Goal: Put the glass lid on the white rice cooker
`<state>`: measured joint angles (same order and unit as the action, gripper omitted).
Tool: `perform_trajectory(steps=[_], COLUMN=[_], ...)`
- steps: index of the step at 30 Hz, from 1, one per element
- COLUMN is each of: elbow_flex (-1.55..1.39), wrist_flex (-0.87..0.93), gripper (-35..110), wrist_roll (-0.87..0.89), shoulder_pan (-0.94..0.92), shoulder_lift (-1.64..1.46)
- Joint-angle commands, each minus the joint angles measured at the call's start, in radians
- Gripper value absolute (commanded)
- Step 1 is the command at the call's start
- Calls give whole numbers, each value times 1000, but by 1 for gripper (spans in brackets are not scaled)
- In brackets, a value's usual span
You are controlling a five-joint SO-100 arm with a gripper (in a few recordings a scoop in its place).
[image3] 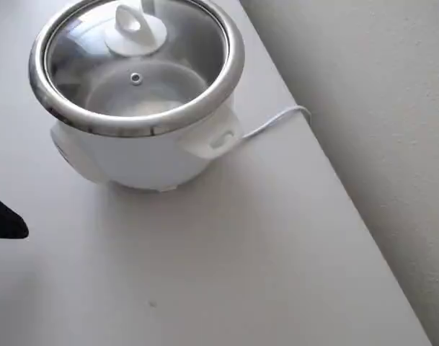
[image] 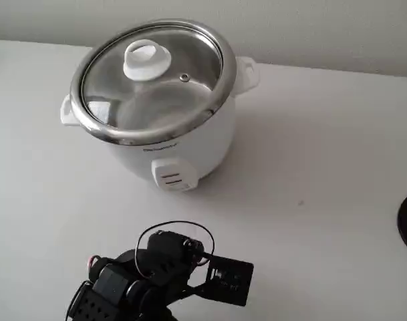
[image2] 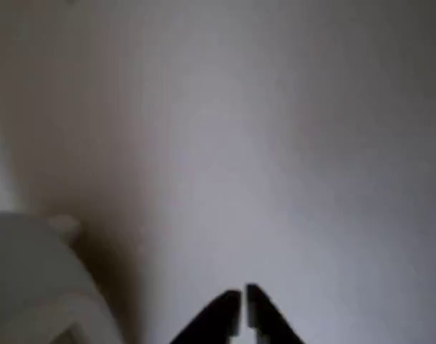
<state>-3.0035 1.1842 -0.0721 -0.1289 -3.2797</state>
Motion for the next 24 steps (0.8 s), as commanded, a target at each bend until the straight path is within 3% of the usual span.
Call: perform_trajectory(steps=[1, 24], elbow_flex=[2, 2], wrist_flex=[-28, -28], gripper=[0, 0], wrist_roll=[6, 6], shoulder_pan=[-9, -9], shoulder_lift=[-8, -8])
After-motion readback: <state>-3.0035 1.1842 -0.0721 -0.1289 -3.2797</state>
